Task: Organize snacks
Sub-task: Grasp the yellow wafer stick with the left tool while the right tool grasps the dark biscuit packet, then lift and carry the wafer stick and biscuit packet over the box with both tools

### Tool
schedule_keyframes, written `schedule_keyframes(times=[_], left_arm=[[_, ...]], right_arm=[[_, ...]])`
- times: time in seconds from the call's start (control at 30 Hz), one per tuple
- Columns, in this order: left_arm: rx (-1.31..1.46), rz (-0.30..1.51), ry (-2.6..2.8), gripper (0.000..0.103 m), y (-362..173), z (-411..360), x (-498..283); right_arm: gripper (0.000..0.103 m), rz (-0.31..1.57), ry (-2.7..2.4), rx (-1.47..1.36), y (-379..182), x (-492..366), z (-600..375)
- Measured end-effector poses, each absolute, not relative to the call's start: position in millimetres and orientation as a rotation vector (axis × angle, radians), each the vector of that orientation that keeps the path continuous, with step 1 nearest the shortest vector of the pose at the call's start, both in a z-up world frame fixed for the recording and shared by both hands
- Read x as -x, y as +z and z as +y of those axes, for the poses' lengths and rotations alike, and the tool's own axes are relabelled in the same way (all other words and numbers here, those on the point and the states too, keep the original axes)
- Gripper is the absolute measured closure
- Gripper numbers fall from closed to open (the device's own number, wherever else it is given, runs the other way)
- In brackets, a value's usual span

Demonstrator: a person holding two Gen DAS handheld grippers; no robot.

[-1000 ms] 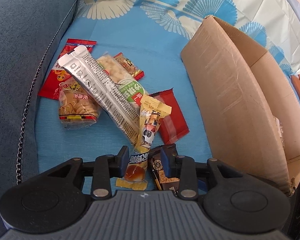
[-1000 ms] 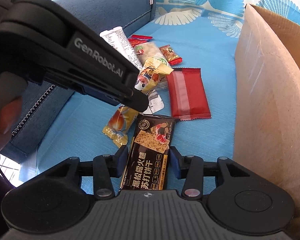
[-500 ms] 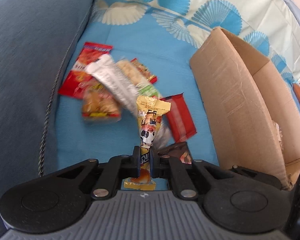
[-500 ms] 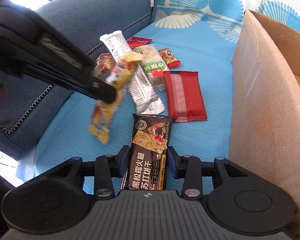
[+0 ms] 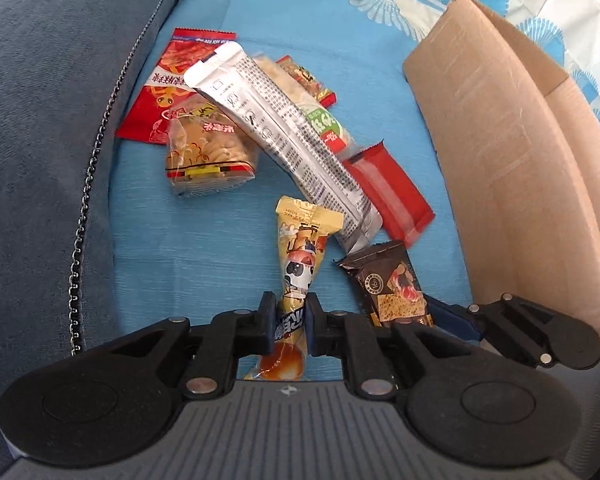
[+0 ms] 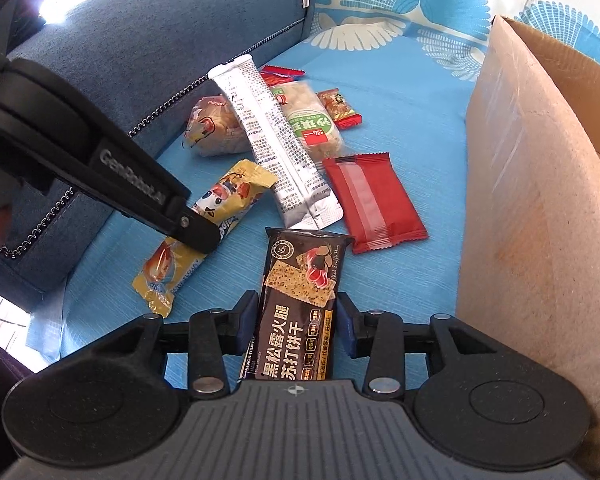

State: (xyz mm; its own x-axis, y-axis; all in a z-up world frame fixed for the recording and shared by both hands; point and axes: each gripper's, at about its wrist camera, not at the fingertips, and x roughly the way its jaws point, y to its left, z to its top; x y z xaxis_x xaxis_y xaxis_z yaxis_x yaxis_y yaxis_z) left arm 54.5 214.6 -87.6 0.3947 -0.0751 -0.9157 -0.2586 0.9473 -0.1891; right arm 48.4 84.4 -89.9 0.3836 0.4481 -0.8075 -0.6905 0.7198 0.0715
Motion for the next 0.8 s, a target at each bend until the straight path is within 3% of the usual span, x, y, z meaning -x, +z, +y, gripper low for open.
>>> schedule_keyframes(times=[0.37,0.47,0.8], left_arm=[[0.312,1.179,0.119,0.087,-94,213,-58],[0.302,1.164,0.116,0.091,-92,211,-60],[0.366,0.951,0.093,0.093,-51,220,-37]], right_arm=[[0.062,0.905,0.738,0.311,-89,-44,84],[0.062,0.881,0.746,0.31,-85,-41,82],[0.062,0.701,0.771,0.284,-48,-24,69]])
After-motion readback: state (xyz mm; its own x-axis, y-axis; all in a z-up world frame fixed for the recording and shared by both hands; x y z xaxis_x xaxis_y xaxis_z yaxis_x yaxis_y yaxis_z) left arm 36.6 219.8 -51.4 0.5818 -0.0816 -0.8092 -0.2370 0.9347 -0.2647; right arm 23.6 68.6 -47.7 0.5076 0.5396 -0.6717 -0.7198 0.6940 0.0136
